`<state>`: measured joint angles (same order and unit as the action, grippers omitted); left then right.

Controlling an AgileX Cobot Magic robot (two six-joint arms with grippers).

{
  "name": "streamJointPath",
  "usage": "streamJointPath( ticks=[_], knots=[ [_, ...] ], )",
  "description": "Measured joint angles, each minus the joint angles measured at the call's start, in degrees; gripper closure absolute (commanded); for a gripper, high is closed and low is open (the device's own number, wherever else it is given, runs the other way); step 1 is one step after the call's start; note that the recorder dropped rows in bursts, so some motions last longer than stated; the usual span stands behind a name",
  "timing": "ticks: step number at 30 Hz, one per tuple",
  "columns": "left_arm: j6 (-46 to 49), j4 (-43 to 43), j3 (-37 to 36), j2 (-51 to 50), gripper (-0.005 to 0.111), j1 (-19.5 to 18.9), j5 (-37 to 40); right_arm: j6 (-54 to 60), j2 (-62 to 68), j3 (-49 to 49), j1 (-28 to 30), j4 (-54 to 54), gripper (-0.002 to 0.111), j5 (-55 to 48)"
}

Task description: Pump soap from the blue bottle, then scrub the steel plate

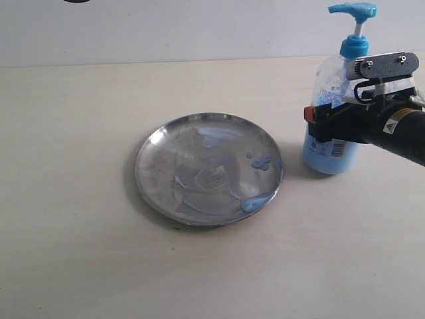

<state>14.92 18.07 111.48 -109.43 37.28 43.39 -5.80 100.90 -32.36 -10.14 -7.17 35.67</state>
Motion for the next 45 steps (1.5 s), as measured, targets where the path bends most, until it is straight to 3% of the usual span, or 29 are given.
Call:
streamJointPath(
  ticks=[17, 22, 26, 30, 36, 45],
  knots=[
    [0.00, 0.00, 0.00, 0.00, 0.107, 0.00, 0.12, 2.43, 3.89, 0.48, 0.00, -1.54, 0.106, 7.63],
    [0.00, 0.00, 0.00, 0.00, 0.107, 0.00, 0.12, 3.20, 3.89, 0.48, 0.00, -1.54, 0.083, 7.63],
    [0.00, 0.00, 0.00, 0.00, 0.107, 0.00, 0.12, 3.56, 3.89, 0.48, 0.00, -1.54, 0.055, 7.75],
    [0.00, 0.00, 0.00, 0.00, 0.107, 0.00, 0.12, 3.68, 3.89, 0.48, 0.00, -1.54, 0.035, 7.75],
    [0.00, 0.00, 0.00, 0.00, 0.107, 0.00, 0.12, 3.68, 3.89, 0.48, 0.00, -1.54, 0.021, 7.75],
    [0.00, 0.00, 0.00, 0.00, 0.107, 0.00, 0.12, 3.78, 3.36, 0.27, 0.10, -1.54, 0.010, 13.93]
  ],
)
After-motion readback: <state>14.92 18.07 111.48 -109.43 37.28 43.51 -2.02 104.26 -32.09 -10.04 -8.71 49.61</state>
